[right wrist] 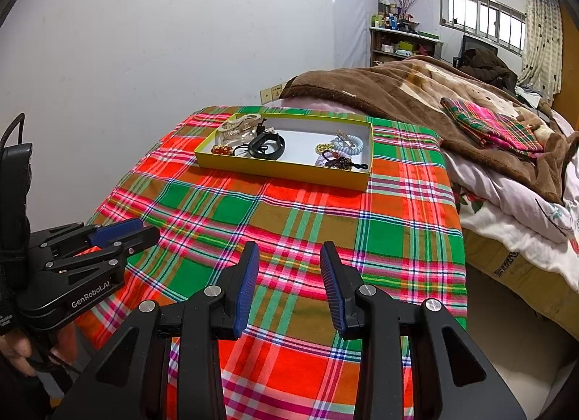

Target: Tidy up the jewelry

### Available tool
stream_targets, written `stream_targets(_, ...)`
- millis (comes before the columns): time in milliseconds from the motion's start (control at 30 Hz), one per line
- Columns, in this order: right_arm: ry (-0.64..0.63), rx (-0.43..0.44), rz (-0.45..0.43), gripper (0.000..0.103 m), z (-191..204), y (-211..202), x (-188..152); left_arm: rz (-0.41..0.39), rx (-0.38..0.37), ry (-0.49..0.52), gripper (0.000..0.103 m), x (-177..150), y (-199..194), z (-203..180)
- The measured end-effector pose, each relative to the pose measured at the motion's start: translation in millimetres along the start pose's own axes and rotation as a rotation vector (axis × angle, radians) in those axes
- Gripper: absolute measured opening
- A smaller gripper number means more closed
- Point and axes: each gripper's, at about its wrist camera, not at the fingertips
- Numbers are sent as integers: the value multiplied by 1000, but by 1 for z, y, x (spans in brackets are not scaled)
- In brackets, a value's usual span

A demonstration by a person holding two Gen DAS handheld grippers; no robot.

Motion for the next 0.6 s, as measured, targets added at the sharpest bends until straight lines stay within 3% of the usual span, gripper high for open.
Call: stream_targets(600, -10, -16, 8, 36, 0, 3, -2, 23, 33, 36, 26, -6, 10, -4)
Point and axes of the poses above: each gripper's, at about its wrist camera, not at the fingertips, and y roughly the way its jaws point, z to its left, x to its top, and after that the axes turned 10 degrees about -y, right-handed
